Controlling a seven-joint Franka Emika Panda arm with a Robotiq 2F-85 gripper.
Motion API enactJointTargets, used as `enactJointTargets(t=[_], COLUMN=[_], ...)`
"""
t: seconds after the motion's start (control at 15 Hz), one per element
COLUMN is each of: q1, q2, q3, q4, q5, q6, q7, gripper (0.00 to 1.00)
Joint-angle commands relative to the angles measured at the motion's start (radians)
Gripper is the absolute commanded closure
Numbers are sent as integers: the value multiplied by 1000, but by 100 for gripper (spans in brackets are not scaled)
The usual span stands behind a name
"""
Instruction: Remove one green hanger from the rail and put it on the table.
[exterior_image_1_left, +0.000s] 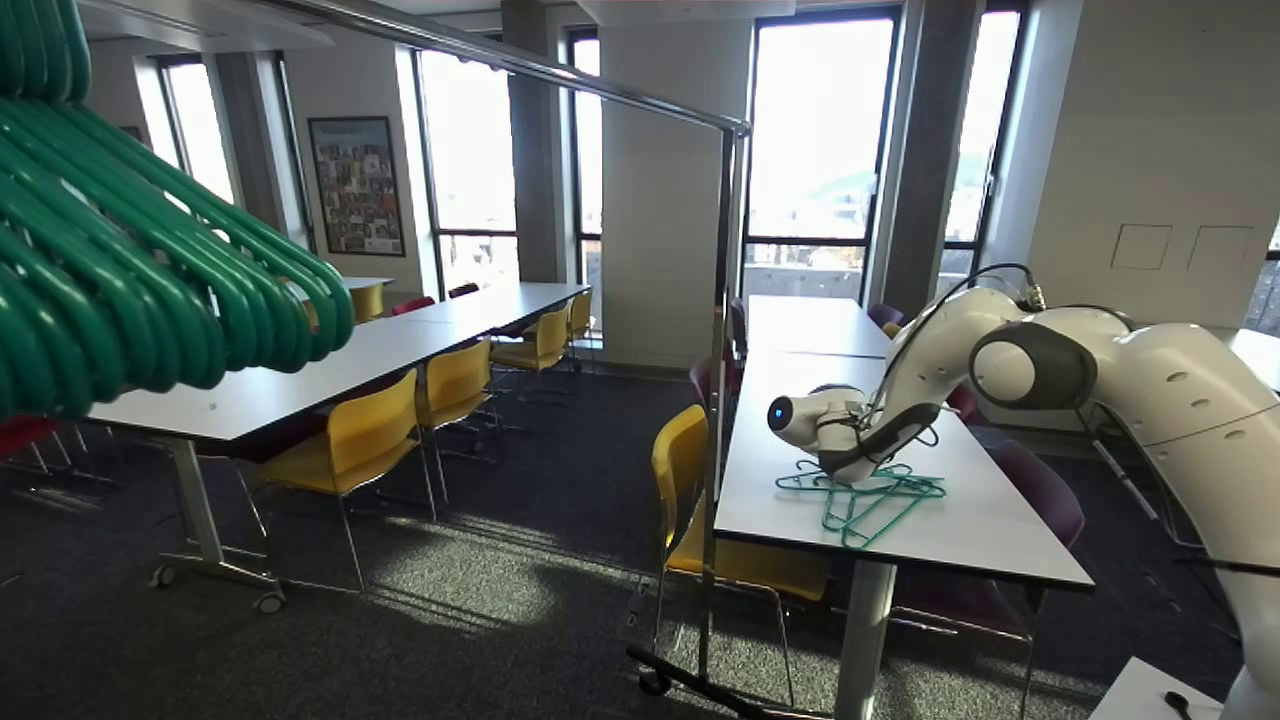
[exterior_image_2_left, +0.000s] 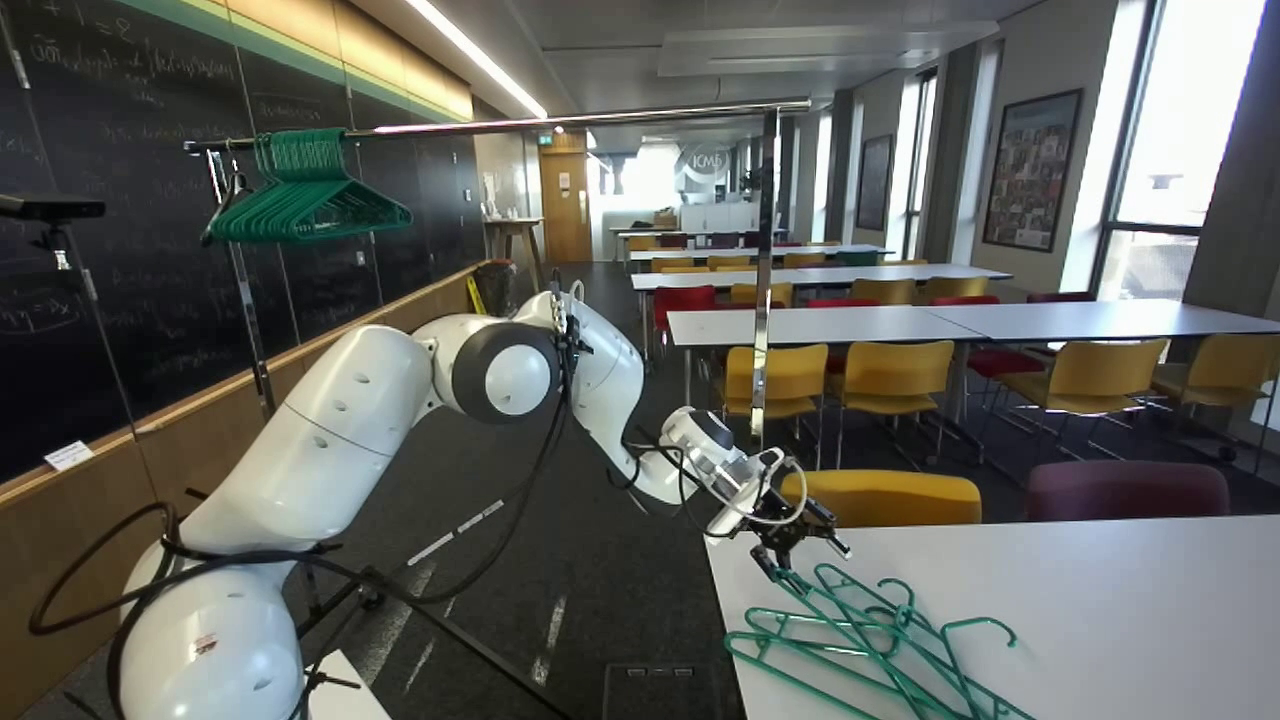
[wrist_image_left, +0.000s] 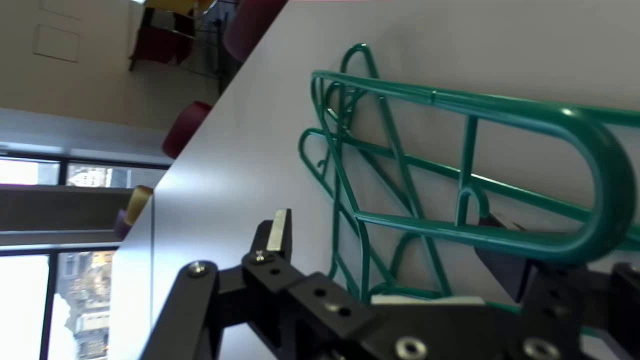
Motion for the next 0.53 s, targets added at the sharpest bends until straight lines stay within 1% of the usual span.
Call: enactJointTargets(t=[0.0,0.2,0.47], q1=[-51,-72,-102], q2=[-37,-39,-43], q3=[55,67,63], q4=[4,35,88], q5=[204,412,702], q6=[20,5,-27], q7=[-157,-280,-448], gripper=[0,0,0])
